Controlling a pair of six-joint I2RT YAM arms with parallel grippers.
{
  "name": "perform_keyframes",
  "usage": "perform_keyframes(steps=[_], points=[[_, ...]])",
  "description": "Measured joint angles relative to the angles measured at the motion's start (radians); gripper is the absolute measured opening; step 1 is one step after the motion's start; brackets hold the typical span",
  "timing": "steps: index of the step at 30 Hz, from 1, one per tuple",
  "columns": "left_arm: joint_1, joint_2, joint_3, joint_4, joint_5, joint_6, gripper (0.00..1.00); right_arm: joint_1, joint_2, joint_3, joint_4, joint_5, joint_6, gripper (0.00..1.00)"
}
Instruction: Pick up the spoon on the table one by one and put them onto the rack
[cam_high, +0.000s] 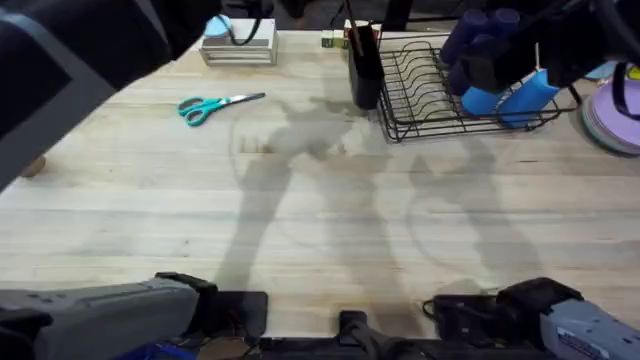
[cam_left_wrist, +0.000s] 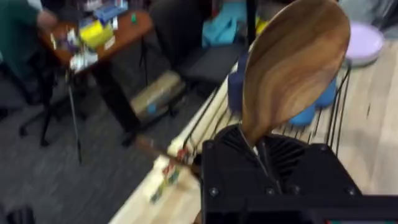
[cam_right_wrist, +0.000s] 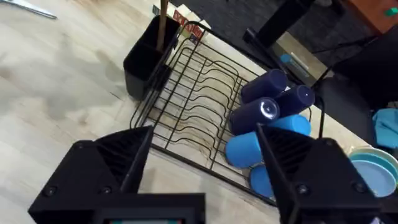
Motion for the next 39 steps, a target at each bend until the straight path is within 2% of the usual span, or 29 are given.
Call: perform_keyframes(steps=[5,11,13,14,17,21,29,30,39], points=[[-0.043,0.01,0.0,0.122,0.007,-0.089,0.041,0.0,0.0,0.0,0.0,0.0,0.0,0.992],[-0.061,0.055,0.0,0.182,0.007,-0.181,0.043,0.0,0.0,0.0,0.0,0.0,0.0,0.992],[-0.061,0.086,0.0,0.221,0.011,-0.217,0.042,0.0,0.0,0.0,0.0,0.0,0.0,0.992],[-0.063,0.138,0.0,0.303,0.029,-0.271,0.04,0.0,0.0,0.0,0.0,0.0,0.0,0.992],[-0.074,0.189,0.0,0.392,0.044,-0.334,0.041,0.0,0.0,0.0,0.0,0.0,0.0,0.992],[-0.099,0.246,0.0,0.444,0.06,-0.405,0.041,0.0,0.0,0.0,0.0,0.0,0.0,0.992],[-0.145,0.285,0.0,0.434,0.07,-0.45,0.04,0.0,0.0,0.0,0.0,0.0,-0.01,0.992],[-0.153,0.286,0.0,0.402,0.074,-0.452,0.042,0.0,0.0,0.0,0.0,0.0,-0.016,0.992],[-0.152,0.347,0.0,0.374,0.075,-0.428,0.041,0.0,0.0,0.0,0.0,0.0,-0.024,0.992]])
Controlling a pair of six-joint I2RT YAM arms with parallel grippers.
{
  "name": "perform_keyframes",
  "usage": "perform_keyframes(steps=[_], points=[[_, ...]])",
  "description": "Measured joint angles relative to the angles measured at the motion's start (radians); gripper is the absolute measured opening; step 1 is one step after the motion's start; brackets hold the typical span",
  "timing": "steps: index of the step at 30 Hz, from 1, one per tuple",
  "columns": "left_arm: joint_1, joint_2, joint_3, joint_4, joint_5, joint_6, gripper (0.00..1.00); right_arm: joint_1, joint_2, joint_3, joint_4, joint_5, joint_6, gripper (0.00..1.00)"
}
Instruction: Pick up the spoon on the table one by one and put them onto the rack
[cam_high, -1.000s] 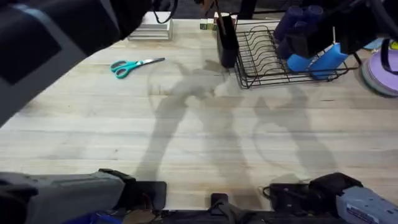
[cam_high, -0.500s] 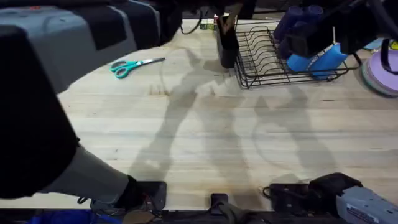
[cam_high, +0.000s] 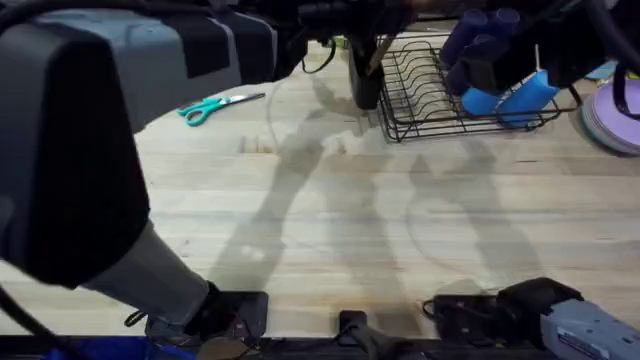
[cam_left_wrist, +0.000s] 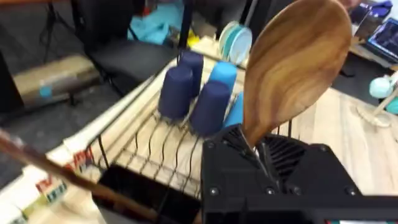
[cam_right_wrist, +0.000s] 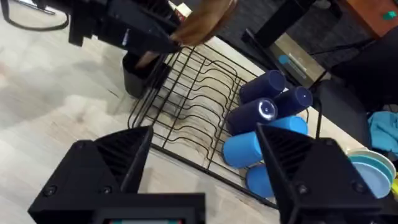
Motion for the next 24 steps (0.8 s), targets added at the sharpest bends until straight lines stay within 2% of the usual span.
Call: perform_keyframes(steps=[4,9,17,22,24], points=[[0.0,0.019,0.0,-0.08,-0.001,0.02,0.041,0.0,0.0,0.0,0.0,0.0,-0.006,0.992],[0.003,0.031,0.0,-0.172,-0.01,0.077,0.041,0.0,0.0,0.0,0.0,0.0,-0.008,0.992],[0.021,0.031,0.008,-0.271,-0.048,0.143,0.041,0.0,0.0,0.0,0.0,0.0,-0.008,0.992],[0.019,0.031,0.013,-0.28,-0.058,0.157,0.048,0.0,0.0,0.0,0.0,0.0,-0.008,0.992],[0.02,0.031,0.013,-0.279,-0.069,0.168,0.158,0.0,0.0,0.0,0.0,0.0,-0.008,0.992]])
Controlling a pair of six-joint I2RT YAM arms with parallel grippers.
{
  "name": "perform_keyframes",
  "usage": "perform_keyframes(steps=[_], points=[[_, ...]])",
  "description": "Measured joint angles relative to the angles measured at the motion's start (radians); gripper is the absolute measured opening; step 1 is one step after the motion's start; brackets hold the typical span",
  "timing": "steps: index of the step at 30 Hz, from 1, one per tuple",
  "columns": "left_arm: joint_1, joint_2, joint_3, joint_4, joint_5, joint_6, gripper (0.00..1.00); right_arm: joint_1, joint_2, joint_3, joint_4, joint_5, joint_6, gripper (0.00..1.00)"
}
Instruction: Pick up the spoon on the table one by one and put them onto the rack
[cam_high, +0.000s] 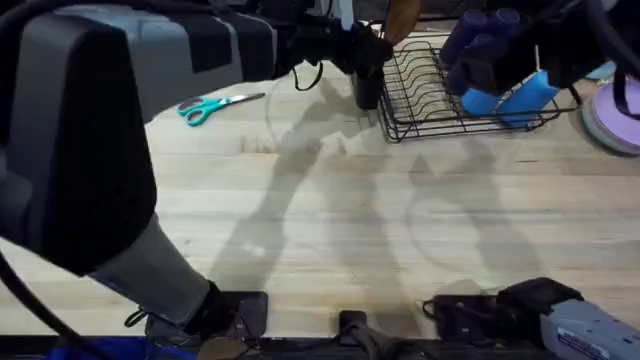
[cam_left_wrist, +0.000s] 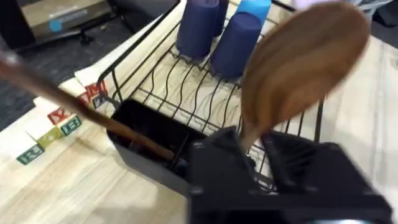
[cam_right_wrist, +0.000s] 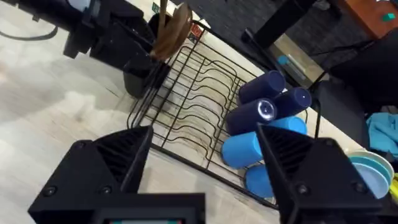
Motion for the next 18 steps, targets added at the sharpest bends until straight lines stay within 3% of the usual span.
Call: perform_keyframes(steps=[6,8,18], points=[[0.001,0.0,0.0,-0.012,-0.008,0.007,0.928,0.0,0.0,0.0,0.0,0.0,0.0,0.992],[0.001,0.0,0.0,-0.013,-0.008,0.004,0.988,0.0,0.0,0.0,0.0,0.0,0.0,0.992],[0.001,-0.001,0.0,-0.038,-0.008,0.009,0.995,0.0,0.0,0.0,0.0,0.0,0.0,0.992]])
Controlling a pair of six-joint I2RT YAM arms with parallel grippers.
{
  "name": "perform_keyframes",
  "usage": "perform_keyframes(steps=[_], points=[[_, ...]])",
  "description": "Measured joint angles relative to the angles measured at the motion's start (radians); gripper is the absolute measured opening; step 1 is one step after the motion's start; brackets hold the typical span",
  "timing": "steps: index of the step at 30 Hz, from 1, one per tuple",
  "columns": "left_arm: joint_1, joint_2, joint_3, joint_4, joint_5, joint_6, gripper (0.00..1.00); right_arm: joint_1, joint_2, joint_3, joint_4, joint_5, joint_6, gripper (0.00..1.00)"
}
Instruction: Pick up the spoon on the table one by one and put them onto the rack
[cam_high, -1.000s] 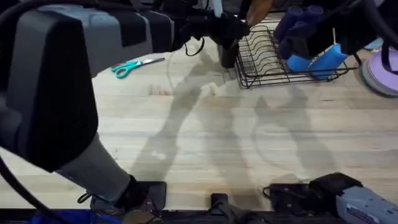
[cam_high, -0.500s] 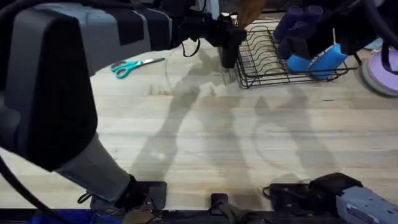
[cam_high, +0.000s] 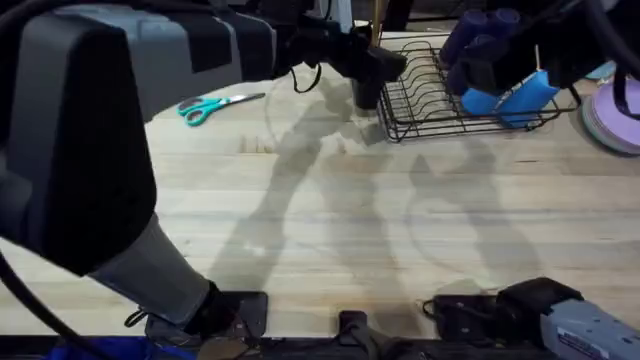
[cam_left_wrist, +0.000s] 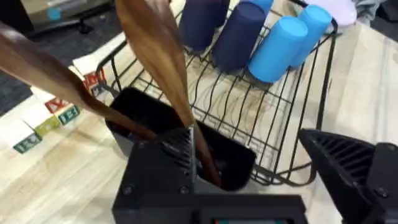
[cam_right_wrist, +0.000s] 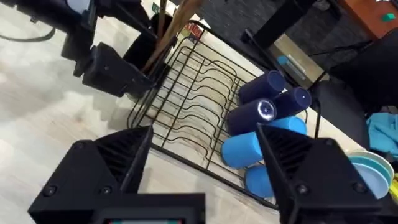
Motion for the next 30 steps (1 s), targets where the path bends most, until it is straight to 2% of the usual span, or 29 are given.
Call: perform_keyframes(steps=[6,7,11,12,18,24,30], points=[[0.006,-0.06,0.0,-0.132,-0.03,0.062,0.995,0.0,0.0,0.0,0.0,0.0,0.0,0.992],[0.014,-0.142,0.0,-0.219,-0.085,0.085,0.995,0.0,0.0,0.0,0.0,0.0,0.0,0.992],[0.034,-0.263,0.0,-0.356,-0.177,0.101,0.994,0.0,0.0,0.0,0.0,0.0,0.0,0.992],[0.056,-0.35,0.0,-0.476,-0.246,0.108,0.993,0.0,0.0,0.0,-0.001,0.0,0.0,0.992],[0.115,-0.514,0.0,-0.772,-0.414,0.142,0.993,0.0,0.0,0.0,-0.022,0.0,0.02,0.992],[0.164,-0.68,0.0,-1.006,-0.554,0.152,0.993,0.0,0.0,0.0,-0.057,0.0,0.1,0.992],[0.194,-0.836,0.0,-1.147,-0.627,0.155,0.993,0.0,0.0,0.0,-0.082,0.0,0.211,0.992]])
